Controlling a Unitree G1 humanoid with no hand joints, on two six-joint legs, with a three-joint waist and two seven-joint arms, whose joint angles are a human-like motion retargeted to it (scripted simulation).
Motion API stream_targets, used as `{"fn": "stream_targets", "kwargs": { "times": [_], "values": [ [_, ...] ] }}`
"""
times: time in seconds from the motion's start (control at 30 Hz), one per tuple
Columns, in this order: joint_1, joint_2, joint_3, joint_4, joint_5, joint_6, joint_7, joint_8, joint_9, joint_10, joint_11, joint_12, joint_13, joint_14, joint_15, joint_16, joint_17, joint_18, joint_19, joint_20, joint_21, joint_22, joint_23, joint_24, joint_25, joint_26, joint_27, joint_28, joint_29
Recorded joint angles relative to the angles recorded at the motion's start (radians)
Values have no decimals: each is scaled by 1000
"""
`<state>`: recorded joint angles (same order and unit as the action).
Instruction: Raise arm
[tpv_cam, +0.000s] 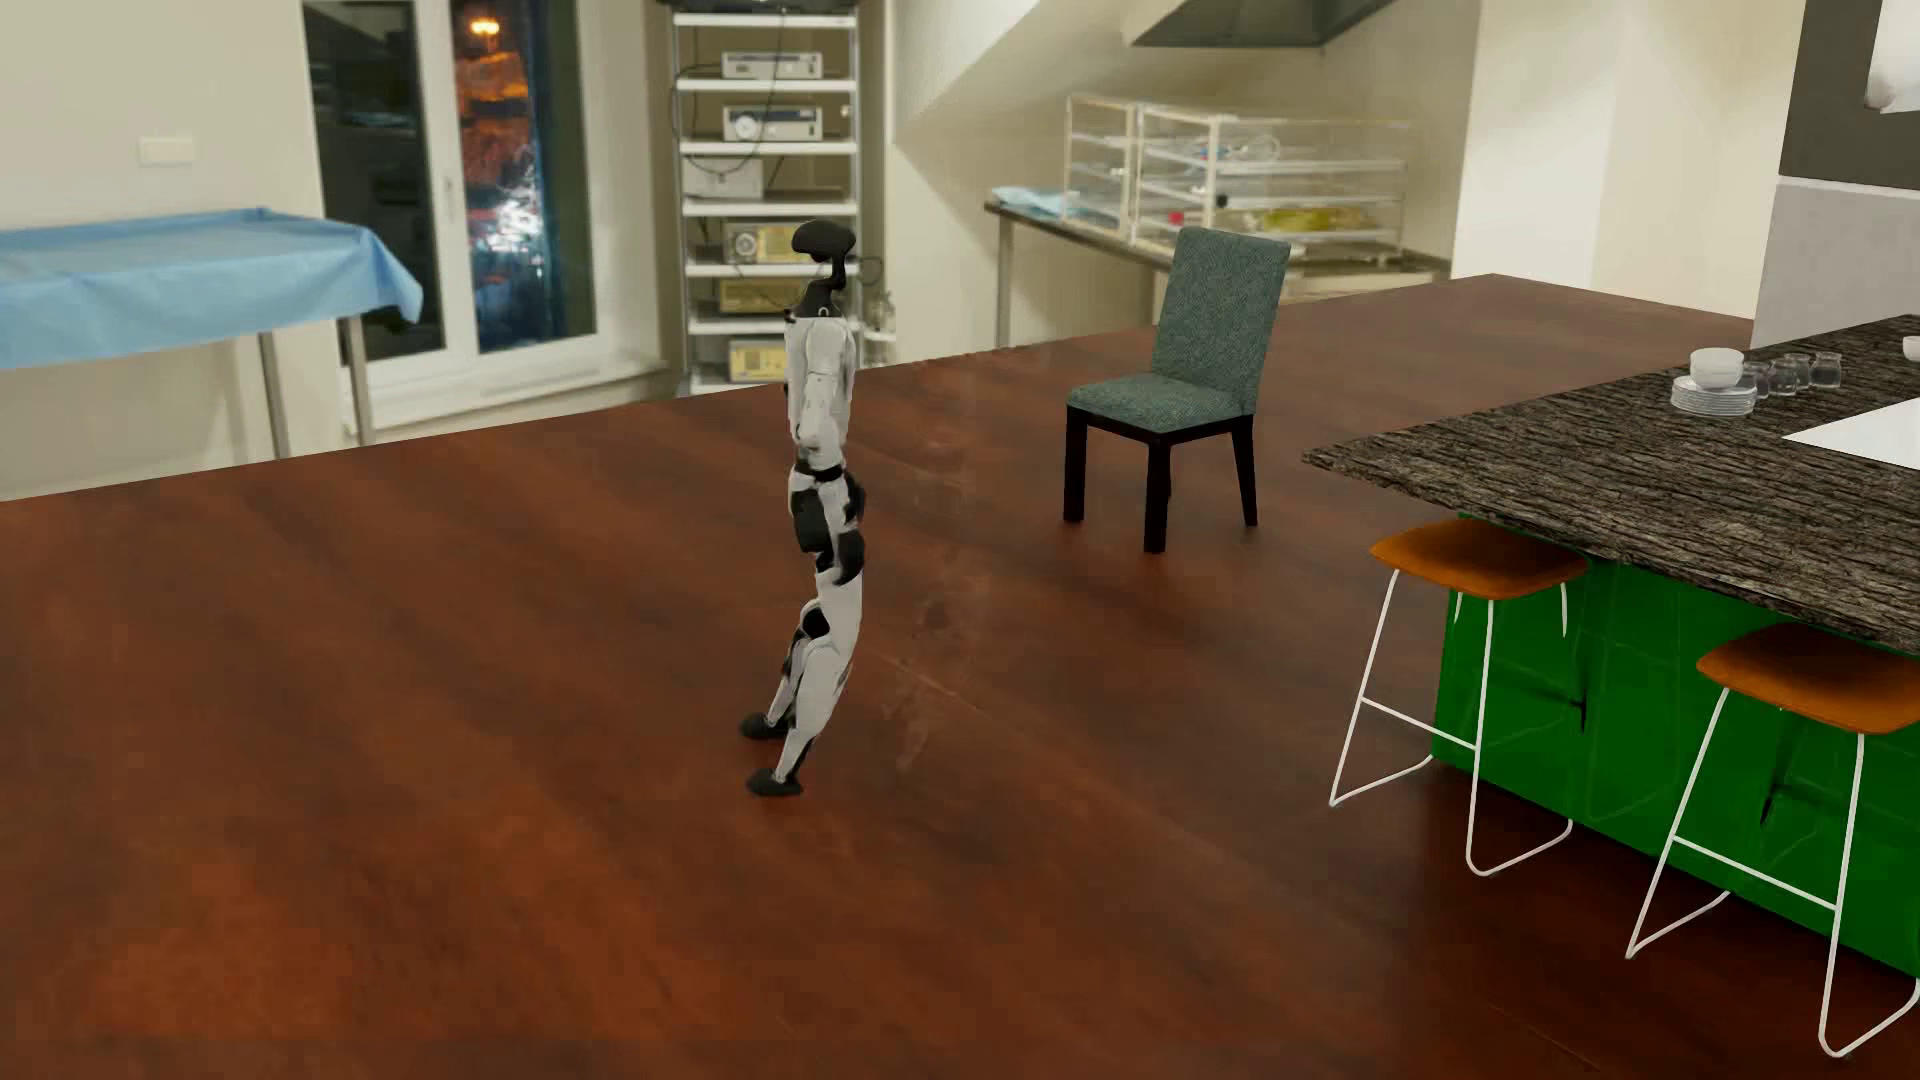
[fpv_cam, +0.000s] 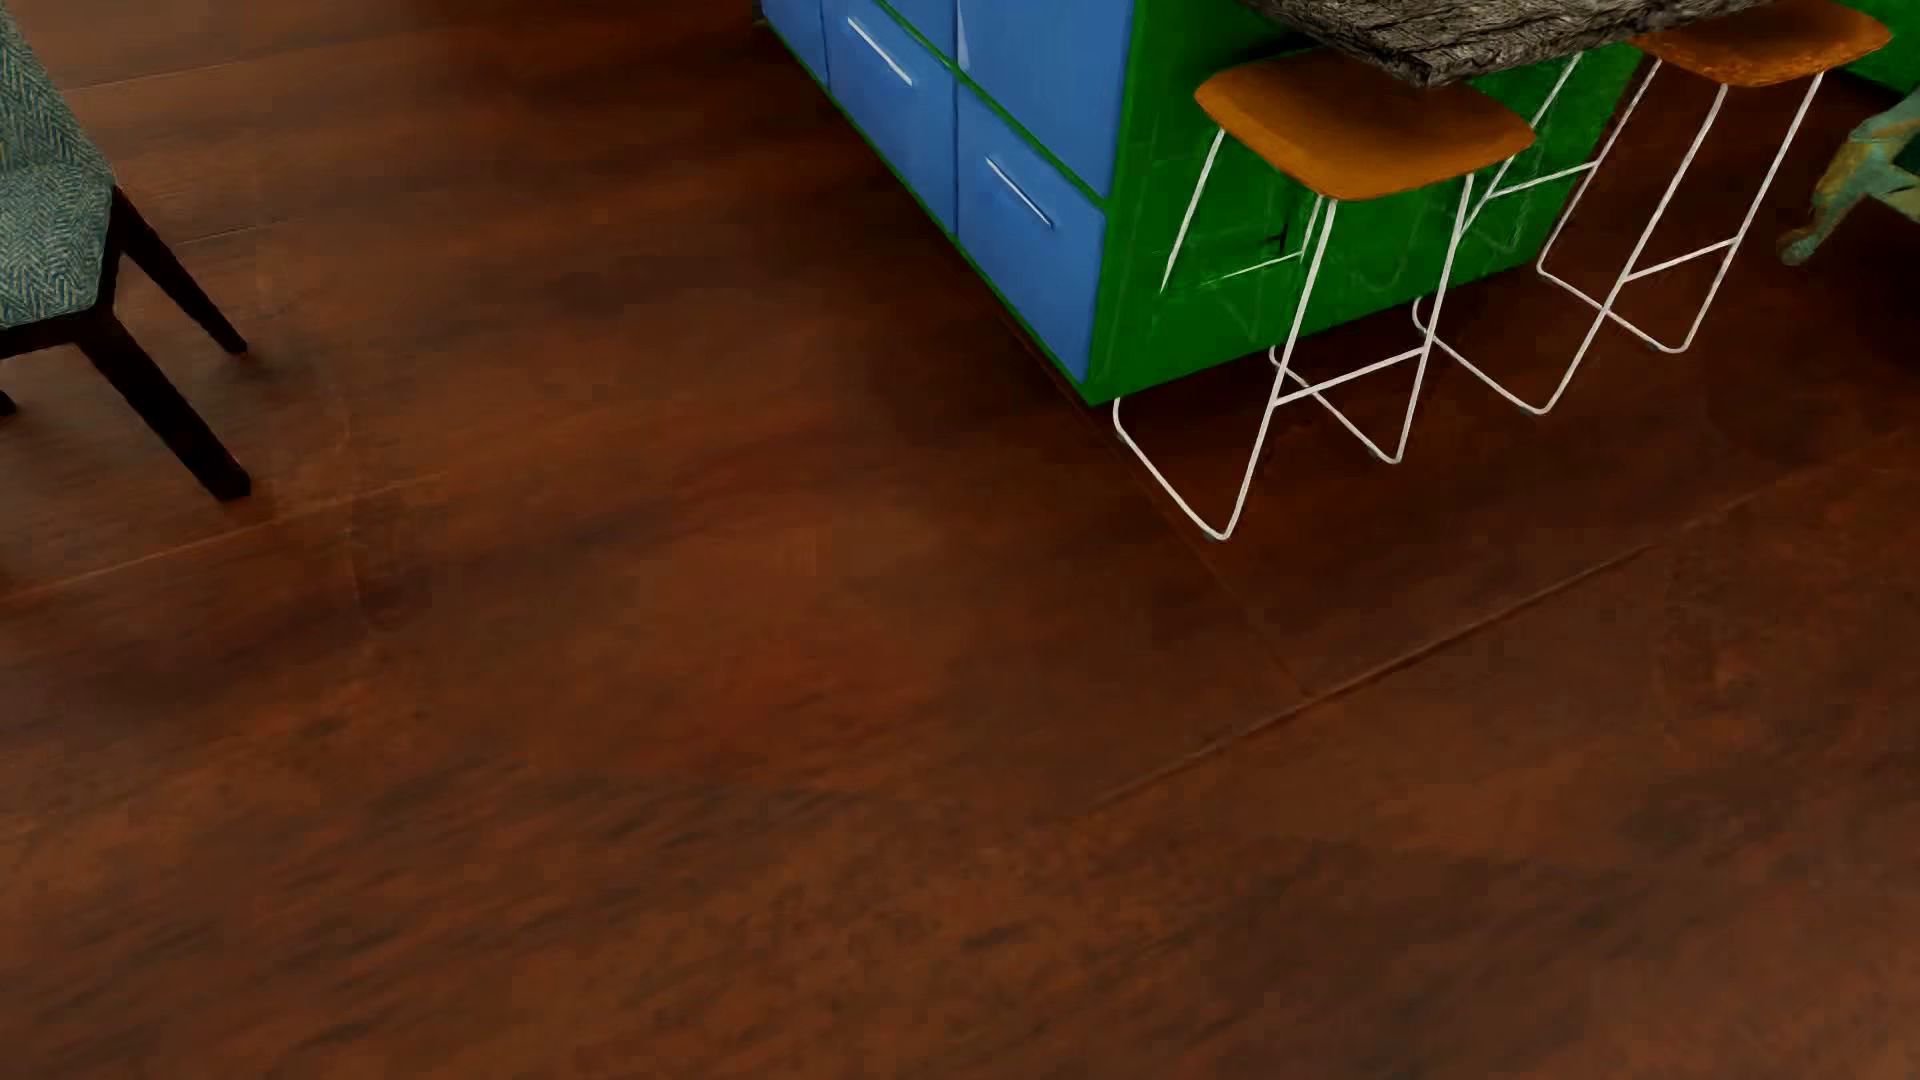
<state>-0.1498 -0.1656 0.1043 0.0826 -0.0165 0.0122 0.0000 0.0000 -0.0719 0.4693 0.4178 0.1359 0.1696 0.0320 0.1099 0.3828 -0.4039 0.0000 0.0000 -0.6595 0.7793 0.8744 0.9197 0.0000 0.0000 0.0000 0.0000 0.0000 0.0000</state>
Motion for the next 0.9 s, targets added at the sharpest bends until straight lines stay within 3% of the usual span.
{"fn": "stream_targets", "kwargs": {
  "times": [0.07, 0.17, 0.23, 0.27, 0.4, 0.5, 0.67, 0.9],
  "values": [
    [2, -7, -2, -1, -1, 0, 0, 0, 10, 7, -1, -18, -36, -12, 31, 10, -25, 0, 0, 41, -39, -105, -123, 0, 0, 0, 0, 0, 0],
    [-5, -16, -13, 1, 1, -3, 0, 0, 19, 17, 1, -165, -217, -13, 57, 66, -91, 0, 0, 231, -175, -447, -459, 0, 0, 0, 0, 0, 0],
    [-17, -27, -11, 5, 4, -11, 0, 0, 12, 19, 0, -376, -438, -8, 53, 111, -131, 0, 0, 373, -266, -656, -667, 0, 0, 0, 0, 0, 0],
    [22, 12, -13, 20, 12, 4, 0, 0, 39, 30, -2, -491, -590, -11, 33, 132, -170, 0, 0, 425, -256, -742, -732, 0, 0, 0, 0, 0, 0],
    [42, 21, -6, 23, 19, -4, 0, 0, 38, 22, -8, -986, -1113, -5, 24, 206, -218, 0, 0, 600, -388, -914, -875, 0, 0, 0, 0, 0, 0],
    [52, 31, -10, 24, 21, -12, 0, 0, 21, 16, -12, -1209, -1338, 1, 9, 239, -240, 0, 0, 684, -507, -1018, -990, 0, 0, 0, 0, 0, 0],
    [74, 51, -37, 26, 24, -26, 0, 0, -14, 3, -16, -1267, -1408, 16, -15, 274, -284, 0, 0, 768, -589, -1153, -1166, 0, 0, 0, 0, 0, 0],
    [79, 45, -36, 32, 30, -23, 0, 0, -21, -1, -16, -1247, -1384, 24, -6, 287, -300, 0, 0, 781, -584, -1133, -1138, 0, 0, 0, 0, 0, 0]
  ]
}}
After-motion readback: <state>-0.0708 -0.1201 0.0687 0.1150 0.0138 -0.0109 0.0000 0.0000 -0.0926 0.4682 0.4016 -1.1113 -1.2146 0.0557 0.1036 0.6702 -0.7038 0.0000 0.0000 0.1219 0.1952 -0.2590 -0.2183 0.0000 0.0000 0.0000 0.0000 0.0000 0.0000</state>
